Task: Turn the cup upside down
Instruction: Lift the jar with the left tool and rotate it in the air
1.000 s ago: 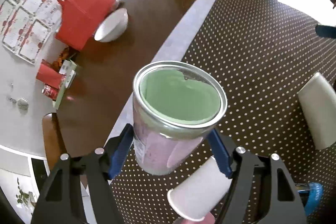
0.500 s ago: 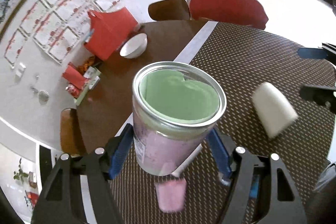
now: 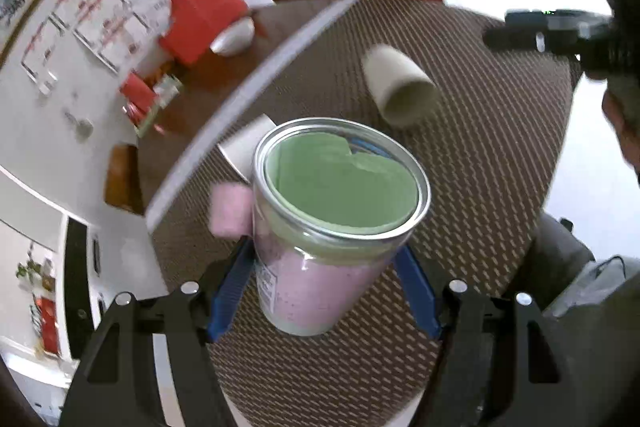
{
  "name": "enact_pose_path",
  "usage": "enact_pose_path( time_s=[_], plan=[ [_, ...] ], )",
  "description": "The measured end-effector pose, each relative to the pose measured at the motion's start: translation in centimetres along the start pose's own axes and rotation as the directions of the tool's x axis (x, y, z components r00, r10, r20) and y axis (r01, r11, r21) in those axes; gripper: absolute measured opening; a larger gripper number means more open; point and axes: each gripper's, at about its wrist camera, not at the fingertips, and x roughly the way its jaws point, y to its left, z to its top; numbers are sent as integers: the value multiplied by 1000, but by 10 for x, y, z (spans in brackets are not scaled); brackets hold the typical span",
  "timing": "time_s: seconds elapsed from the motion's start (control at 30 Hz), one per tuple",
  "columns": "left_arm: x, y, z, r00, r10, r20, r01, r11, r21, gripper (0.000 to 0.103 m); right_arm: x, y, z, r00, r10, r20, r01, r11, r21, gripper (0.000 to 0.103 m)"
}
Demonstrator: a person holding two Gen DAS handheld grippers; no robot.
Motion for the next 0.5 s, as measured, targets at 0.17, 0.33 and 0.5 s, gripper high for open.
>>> enact_pose_path(
  time_s=[0.17, 0.33, 0.5],
  plan=[
    [25, -42, -15, 997, -63, -39, 64, 998, 9, 70, -11, -14, -15, 1000, -27, -1, 27, 999, 24, 97],
    [43, -70, -2, 999, -30, -14, 30, 999, 20, 70, -18, -25, -25, 999, -54, -3, 54, 997, 47, 97],
    [64, -91, 9, 998, -55, -33, 57, 998, 34, 70, -22, -31, -34, 998, -62, -11, 62, 997, 52, 97]
  ],
)
